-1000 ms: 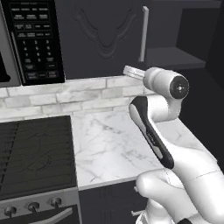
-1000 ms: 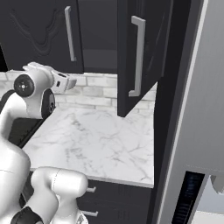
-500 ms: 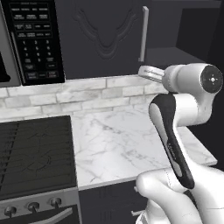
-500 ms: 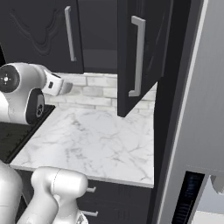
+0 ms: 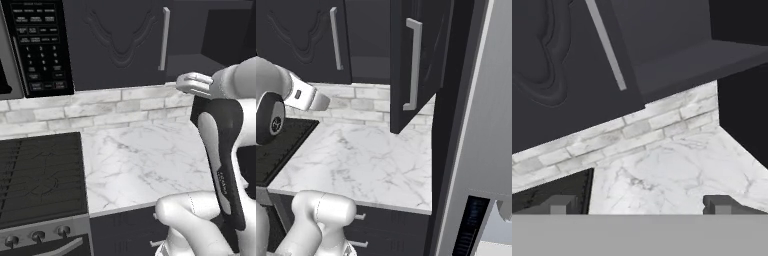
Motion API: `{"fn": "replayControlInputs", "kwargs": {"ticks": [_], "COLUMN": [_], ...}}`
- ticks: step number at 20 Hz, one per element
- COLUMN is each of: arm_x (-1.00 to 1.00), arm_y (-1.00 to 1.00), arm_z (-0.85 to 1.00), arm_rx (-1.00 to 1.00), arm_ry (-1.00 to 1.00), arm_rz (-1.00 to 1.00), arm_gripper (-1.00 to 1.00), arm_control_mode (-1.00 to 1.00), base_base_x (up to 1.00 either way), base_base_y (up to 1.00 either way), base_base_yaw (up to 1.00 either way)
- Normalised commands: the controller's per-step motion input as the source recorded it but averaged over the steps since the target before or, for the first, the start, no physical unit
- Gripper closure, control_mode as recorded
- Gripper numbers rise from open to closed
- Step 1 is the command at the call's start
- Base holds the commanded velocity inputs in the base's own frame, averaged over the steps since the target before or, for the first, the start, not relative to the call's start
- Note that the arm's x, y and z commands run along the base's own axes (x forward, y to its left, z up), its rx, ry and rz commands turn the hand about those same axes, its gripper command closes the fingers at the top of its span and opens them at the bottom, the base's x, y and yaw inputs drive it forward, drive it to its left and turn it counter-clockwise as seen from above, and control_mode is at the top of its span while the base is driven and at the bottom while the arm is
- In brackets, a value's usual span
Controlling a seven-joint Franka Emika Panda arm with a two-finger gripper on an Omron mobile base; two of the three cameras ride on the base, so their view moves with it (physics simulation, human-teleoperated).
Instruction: Close all open cabinet doors.
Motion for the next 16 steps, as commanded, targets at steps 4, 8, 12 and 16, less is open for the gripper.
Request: {"fn": "replayControlInputs", "kwargs": {"ticks": [4,8,12,16], "arm_x": [-0.87,-0.83,-0.43,-0.33], "arm_y": [-0.19,-0.13,-0.43,-0.48], "arm_z": [0.0,0.0,0.0,0.0], "arm_rx": [-0.16,-0.19,-0.03,0.0], "arm_ry": [-0.14,-0.2,-0.01,0.0], "arm_rz": [0.0,0.03,0.05,0.03], "arm_gripper": [-1.0,-1.0,-1.0,-1.0], "arm_control_mode": [-1.0,-1.0,-1.0,-1.0], "base_base_x": [0.0,0.0,0.0,0.0], "base_base_y": [0.0,0.0,0.0,0.0], "base_base_yaw": [0.0,0.0,0.0,0.0]}}
